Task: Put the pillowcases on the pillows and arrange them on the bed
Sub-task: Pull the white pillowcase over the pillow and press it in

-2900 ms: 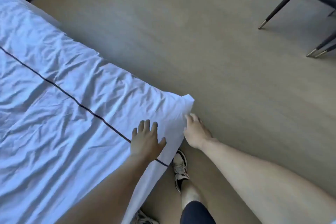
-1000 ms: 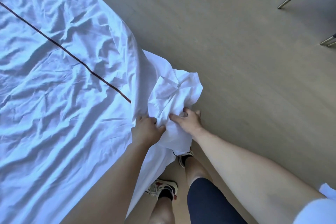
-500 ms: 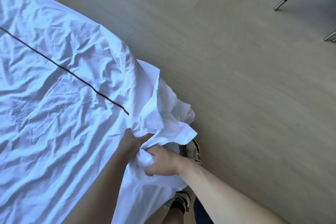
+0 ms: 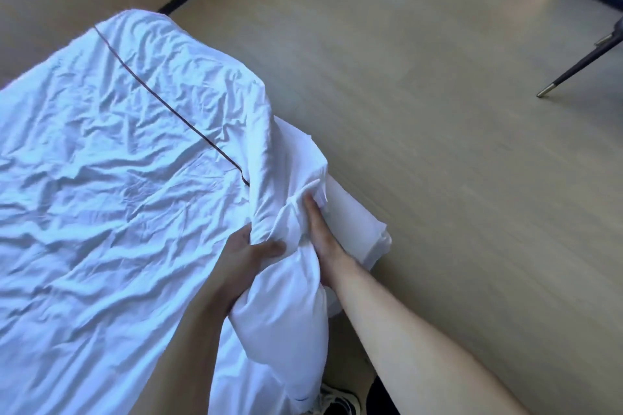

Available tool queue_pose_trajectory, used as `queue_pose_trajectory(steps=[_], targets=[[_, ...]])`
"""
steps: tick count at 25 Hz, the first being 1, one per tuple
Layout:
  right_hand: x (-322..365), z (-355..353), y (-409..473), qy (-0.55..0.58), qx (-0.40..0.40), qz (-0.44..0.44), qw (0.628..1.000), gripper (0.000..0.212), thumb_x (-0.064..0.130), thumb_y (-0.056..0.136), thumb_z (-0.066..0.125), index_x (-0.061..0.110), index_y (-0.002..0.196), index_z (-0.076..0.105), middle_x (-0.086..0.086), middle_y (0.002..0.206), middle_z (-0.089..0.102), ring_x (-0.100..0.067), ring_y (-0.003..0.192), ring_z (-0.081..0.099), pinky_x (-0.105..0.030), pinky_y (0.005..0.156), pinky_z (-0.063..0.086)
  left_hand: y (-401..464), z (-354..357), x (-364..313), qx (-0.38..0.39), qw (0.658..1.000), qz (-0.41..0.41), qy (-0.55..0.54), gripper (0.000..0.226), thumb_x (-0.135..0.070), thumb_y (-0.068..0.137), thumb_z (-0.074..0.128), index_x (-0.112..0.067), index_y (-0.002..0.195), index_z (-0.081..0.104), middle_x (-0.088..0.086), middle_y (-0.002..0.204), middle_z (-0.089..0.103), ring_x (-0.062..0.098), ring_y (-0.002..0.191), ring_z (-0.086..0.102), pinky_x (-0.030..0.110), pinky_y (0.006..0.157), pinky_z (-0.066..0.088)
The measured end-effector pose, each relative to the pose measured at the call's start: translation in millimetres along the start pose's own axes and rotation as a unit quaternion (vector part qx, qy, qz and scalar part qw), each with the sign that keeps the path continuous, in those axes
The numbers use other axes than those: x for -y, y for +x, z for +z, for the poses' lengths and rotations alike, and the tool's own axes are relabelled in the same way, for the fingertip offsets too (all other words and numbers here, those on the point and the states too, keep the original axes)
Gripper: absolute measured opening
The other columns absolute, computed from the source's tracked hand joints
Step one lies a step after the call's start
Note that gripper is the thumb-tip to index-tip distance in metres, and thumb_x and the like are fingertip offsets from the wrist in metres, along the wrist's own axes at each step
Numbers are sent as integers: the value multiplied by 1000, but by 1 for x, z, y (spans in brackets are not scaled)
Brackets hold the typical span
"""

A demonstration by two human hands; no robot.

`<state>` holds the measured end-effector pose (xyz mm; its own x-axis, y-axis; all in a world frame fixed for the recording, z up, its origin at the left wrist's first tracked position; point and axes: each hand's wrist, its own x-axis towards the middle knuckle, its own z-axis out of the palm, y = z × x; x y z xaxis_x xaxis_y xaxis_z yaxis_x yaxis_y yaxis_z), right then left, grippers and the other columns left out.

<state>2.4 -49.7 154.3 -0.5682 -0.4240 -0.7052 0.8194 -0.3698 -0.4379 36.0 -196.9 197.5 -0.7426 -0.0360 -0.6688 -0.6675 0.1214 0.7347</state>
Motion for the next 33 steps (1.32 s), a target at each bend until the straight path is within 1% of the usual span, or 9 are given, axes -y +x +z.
queue_pose_trajectory(steps=[3,7,12,18,20,23,27,30,33], targets=[[-9,67,6,-205,-1,24,979,51,41,78,81,0,106,71,-14,103,76,-28,89,74,-33,83,60,-47,-33,10,-21,1000,6,-7,18,-15,80,67,-18,97,72,6,94,76,19,86,73,41,79,54],[-60,127,-3,-359,-76,3,930,14,16,87,71,3,88,67,-14,86,71,-18,63,64,-26,59,51,-98,-59,60,-153,986,-43,-53,25,-32,74,76,-20,96,76,2,89,78,16,83,74,39,78,58],[-122,157,-26,-423,-66,58,902,20,31,97,58,21,79,58,1,80,60,-12,67,58,-26,64,50,-136,-103,125,-156,949,-113,-251,61,-68,74,73,-18,109,73,1,101,78,22,95,75,40,92,57],[-155,105,-29,-116,-117,132,977,33,38,91,62,7,85,72,-17,78,70,-30,74,71,-40,79,57,-142,-145,140,-175,968,-87,-155,25,-33,65,78,-16,71,61,0,67,61,17,60,56,29,62,45],[-153,68,-20,-237,-268,139,923,36,31,81,66,5,105,66,-22,91,69,-36,77,70,-47,85,59,-140,-149,141,-184,975,-88,-87,27,-35,63,80,-17,66,60,-4,64,62,16,57,58,25,58,44],[-138,59,-13,-398,-415,89,814,57,22,82,60,4,135,52,-21,136,51,-43,113,58,-46,100,50,-129,-141,153,-192,970,-105,106,47,-49,54,80,-15,81,61,-7,77,66,15,71,61,26,56,42],[-135,97,-13,-593,-209,-170,759,24,21,95,52,21,111,70,-1,127,57,-22,116,56,-33,94,48,-120,-120,171,-173,934,-116,291,25,-20,74,58,-16,99,52,0,94,61,25,85,57,37,72,53],[-162,112,-15,-650,-57,-37,757,48,54,92,51,11,90,72,-4,98,71,-22,94,65,-31,78,50,-124,-102,166,-209,926,-94,300,24,-13,77,52,-13,101,47,3,90,58,27,79,54,36,64,45],[-164,122,-6,-556,-45,156,815,95,95,63,53,13,108,69,-7,92,71,-25,83,68,-32,72,51,-127,-77,165,-214,951,-66,215,24,-23,82,58,-13,98,43,0,87,53,26,81,53,36,66,43]])
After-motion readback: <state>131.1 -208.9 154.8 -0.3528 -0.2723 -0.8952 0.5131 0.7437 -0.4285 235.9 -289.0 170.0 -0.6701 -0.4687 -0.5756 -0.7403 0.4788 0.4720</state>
